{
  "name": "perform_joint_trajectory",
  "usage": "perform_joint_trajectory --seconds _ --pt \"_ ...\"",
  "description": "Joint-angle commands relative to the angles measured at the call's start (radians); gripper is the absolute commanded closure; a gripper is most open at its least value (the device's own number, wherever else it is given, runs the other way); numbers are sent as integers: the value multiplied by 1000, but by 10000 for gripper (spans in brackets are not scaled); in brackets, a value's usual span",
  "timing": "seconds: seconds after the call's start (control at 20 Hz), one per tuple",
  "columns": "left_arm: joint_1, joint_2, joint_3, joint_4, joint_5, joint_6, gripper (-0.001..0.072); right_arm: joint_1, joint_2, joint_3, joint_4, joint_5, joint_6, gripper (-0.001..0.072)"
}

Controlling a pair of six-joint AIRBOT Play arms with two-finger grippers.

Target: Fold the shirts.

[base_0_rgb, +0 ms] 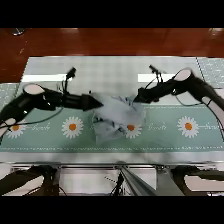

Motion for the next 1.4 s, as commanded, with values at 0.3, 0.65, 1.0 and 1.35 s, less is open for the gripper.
perform_joint_trajectory --seconds 0.3,0.65,1.0,1.35 --pt "217 29 813 179 -2 -284 667 -60 167 941 -387 274 185 689" --pt "248 284 963 662 -34 -447 667 -60 581 863 -612 304 186 689" --pt "248 478 960 631 -161 -447 667 -60 781 832 -579 460 229 689" --pt "231 573 528 536 -369 -447 667 -60 782 710 -484 671 264 689"
